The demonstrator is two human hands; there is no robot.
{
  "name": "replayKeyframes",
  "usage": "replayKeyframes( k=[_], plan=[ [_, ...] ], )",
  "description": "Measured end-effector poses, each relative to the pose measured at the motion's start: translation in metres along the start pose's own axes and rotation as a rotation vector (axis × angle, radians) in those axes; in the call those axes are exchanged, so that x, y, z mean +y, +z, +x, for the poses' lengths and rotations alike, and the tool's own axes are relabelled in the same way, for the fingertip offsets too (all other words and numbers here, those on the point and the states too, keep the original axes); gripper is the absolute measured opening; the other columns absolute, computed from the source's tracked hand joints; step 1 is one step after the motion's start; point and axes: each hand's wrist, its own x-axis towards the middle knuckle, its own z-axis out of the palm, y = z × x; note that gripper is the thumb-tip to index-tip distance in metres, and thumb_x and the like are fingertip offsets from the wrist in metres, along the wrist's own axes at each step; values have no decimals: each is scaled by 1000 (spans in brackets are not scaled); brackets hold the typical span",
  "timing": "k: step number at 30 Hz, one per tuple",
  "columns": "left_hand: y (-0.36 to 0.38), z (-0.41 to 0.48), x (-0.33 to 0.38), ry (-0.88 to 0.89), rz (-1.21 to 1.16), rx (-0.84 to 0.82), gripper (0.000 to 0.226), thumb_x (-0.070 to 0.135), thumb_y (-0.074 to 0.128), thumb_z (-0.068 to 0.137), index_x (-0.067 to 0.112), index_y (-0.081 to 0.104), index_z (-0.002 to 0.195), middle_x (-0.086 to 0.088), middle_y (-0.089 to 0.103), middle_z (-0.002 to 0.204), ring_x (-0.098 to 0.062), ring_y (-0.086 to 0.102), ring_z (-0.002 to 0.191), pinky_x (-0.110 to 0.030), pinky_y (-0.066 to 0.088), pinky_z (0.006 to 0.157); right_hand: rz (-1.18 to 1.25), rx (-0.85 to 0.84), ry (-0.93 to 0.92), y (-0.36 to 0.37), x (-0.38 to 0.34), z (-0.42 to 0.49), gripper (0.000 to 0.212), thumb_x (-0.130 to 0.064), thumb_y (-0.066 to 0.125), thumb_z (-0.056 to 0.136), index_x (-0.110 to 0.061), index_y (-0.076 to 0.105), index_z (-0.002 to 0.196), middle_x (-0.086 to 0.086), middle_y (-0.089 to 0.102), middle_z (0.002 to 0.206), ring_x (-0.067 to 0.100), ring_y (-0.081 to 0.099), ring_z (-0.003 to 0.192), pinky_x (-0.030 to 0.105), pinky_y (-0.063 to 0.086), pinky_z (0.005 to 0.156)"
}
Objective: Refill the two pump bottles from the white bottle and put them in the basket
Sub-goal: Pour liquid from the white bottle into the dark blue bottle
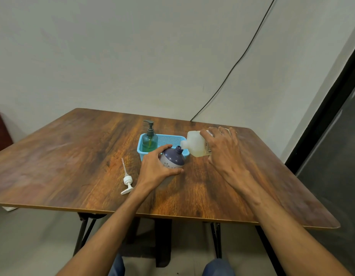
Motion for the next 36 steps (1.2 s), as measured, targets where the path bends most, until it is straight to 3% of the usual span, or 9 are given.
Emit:
replayKeyframes(
  k=[11, 19, 36],
  plan=[
    [0, -1, 0, -6, 1, -4, 87, 40, 95, 58, 17, 59, 134, 0, 65, 129, -8, 59, 109, -9, 44, 88, 9, 30, -18, 0, 1, -1, 79, -11, 92, 50, -16, 60, 122, 18, 67, 118, 42, 61, 106, 57, 45, 93],
    [0, 0, 2, -15, -4, 0, 87, 38, 95, 59, 16, 59, 135, -1, 64, 130, -11, 60, 111, -28, 53, 97, -1, 38, -23, -2, 2, 0, 76, -10, 90, 52, -17, 60, 122, 17, 67, 117, 41, 61, 106, 57, 44, 93],
    [0, -1, 5, -23, -5, -9, 87, 37, 95, 59, 15, 58, 135, -1, 64, 130, -12, 60, 112, -31, 54, 98, -8, 41, -24, -1, 3, 1, 77, -12, 92, 52, -18, 59, 121, 16, 67, 117, 40, 61, 106, 55, 45, 92]
  ],
)
